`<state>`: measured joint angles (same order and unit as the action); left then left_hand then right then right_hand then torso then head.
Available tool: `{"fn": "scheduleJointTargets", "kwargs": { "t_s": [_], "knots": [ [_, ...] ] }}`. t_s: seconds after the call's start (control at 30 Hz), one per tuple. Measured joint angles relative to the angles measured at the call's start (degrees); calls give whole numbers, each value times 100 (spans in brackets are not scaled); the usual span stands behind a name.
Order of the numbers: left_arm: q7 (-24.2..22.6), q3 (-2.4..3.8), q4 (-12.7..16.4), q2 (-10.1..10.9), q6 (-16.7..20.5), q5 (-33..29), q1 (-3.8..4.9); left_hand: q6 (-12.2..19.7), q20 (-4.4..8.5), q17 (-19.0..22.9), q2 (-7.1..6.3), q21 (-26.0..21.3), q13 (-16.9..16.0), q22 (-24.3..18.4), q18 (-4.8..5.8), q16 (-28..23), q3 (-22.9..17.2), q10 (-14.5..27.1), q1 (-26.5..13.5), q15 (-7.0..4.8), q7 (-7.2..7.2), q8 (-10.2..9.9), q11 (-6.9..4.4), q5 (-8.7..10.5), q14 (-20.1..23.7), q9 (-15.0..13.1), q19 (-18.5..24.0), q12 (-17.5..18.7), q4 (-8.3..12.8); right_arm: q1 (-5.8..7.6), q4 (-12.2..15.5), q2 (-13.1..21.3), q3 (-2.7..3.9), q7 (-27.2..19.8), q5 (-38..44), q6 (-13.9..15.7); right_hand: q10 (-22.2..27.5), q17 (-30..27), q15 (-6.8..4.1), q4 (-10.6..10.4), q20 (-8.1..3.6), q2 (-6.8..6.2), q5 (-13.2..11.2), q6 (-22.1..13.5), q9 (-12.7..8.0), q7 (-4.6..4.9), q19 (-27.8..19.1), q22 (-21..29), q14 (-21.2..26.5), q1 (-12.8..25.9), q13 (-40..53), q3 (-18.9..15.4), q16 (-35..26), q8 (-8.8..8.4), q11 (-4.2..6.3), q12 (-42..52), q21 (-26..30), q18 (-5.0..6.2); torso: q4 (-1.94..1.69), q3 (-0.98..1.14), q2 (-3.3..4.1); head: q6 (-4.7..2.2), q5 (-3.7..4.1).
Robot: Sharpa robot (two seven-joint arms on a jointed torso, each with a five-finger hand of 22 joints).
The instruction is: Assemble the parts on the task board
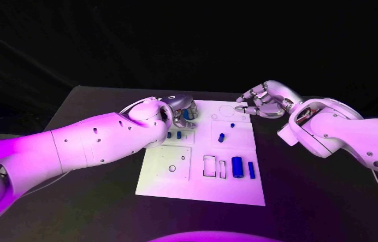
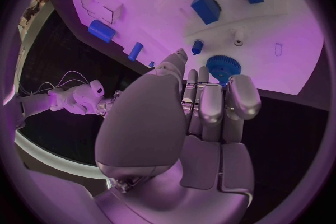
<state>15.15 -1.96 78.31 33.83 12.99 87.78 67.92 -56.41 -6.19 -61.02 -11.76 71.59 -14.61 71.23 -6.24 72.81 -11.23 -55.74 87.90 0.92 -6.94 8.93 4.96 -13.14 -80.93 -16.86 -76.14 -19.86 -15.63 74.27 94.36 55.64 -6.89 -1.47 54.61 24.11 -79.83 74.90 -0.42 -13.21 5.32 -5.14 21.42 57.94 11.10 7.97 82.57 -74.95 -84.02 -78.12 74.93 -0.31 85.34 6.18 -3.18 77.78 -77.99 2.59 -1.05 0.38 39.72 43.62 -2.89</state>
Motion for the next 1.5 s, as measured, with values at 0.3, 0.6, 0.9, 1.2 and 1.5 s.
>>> {"fn": "scheduleJointTargets", "kwargs": {
  "t_s": [0.3, 0.6, 0.9, 1.2, 1.5],
  "knots": [
    [94, 0, -225, -144, -181, 140, -24, -104, 15, -51, 37, 143, 109, 148, 72, 94, -2, -59, 37, -13, 3, -48, 24, 0, -53, 75, -98, 58, 2, -1, 1, 0, 0, -2, 0, 5, 0, 5, 0, 0, 0, 0, 0, 0, -1, 0, 0, 0, 0, 0, 0, 0, 0, 0, 0, 0, 0, 0, 7, 4, -2, 0, -7],
    [93, 1, -284, -213, -259, 162, -34, -218, 29, -79, 90, 267, 224, 279, 88, 158, -94, -271, 90, -62, 32, -79, -46, 0, -102, 158, -172, 144, 24, -2, 5, 0, 0, -4, 0, 8, 0, 4, 0, 0, 0, 0, 0, 0, -1, 0, 0, 1, 0, 0, 0, 0, 0, 0, 0, 0, 0, 0, 1, 5, -2, -1, 12],
    [65, -1, -345, -273, -310, 150, -61, -348, 77, -78, 187, 342, 358, 372, 88, 217, -346, -515, 233, -103, 41, -144, -85, 0, -143, 233, -220, 302, 56, -2, 8, 0, 0, -5, 0, 9, 37, 3, 0, 0, 0, 0, 22, 0, 3, 0, 1, 2, 0, 0, -1, 0, 0, 0, -5, 0, 0, 0, 0, 4, -4, -3, 15],
    [28, -2, -392, -312, -386, 118, -83, -534, 98, -69, 241, 382, 565, 372, 88, 273, -715, -814, 287, -102, 23, -256, -94, 0, -142, 324, -240, 673, 174, -2, 10, -1, 0, -5, 0, 8, 37, 3, 0, 0, 0, 0, 54, 0, 3, 0, 0, 2, 0, 0, -1, 0, 0, 0, -5, 1, 0, 0, 2, 3, -4, -4, 20],
    [12, 5, -451, -339, -460, 94, -88, -583, 98, -28, 195, 387, 683, 371, 88, 307, -864, -966, 240, -102, -10, -351, -85, 0, -142, 396, -240, 939, 261, -2, 16, 2, 0, -5, 0, 8, 36, 3, 0, 0, 1, 0, 89, 0, 3, 0, 1, 3, 0, 0, -1, 0, 0, 0, -5, 1, 0, 0, 2, 4, -4, 3, 30]
  ]
}}
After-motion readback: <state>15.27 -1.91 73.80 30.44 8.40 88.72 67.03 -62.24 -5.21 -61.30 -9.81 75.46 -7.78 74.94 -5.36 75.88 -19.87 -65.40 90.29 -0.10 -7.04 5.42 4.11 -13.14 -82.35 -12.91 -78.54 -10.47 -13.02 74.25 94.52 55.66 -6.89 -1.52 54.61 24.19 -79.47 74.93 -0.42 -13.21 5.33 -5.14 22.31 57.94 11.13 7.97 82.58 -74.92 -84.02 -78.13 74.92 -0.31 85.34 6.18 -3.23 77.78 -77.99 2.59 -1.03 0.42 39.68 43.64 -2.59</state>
